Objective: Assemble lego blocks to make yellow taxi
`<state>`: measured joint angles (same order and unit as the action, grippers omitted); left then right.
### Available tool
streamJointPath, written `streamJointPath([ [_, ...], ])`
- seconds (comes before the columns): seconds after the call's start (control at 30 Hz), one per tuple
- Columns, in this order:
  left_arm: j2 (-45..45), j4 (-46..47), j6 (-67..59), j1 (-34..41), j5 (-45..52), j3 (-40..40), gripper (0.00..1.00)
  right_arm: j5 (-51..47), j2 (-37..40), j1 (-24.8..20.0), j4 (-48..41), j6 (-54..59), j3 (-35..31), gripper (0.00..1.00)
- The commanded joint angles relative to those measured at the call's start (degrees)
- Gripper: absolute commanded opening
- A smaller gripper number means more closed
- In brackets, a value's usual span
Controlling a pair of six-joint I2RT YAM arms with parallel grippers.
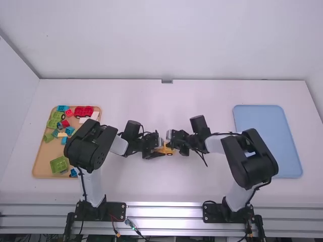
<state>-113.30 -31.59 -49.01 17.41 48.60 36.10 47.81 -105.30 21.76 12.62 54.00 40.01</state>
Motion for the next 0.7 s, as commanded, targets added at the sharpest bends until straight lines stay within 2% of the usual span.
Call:
streamJointPath([
  [0.0,-0.9,-0.4,-0.3,0.0,0.4,0.0,0.45,-3.0,-4.2,0.0,-1.3,-0.2,-0.3,0.0],
  [0.33,-0.9,-0.4,-0.3,0.0,0.4,0.0,0.45,-3.8,-8.6,0.0,-10.3,3.4,3.0,0.0],
  [0.5,-0.9,-0.9,-0.3,-0.1,0.3,0.0,0.43,-7.0,-10.6,0.0,-9.6,2.9,2.7,0.0],
  [0.67,-0.9,-1.6,-0.3,-0.1,0.4,0.0,0.42,-4.9,-12.5,-1.8,-8.9,3.2,2.4,0.0],
])
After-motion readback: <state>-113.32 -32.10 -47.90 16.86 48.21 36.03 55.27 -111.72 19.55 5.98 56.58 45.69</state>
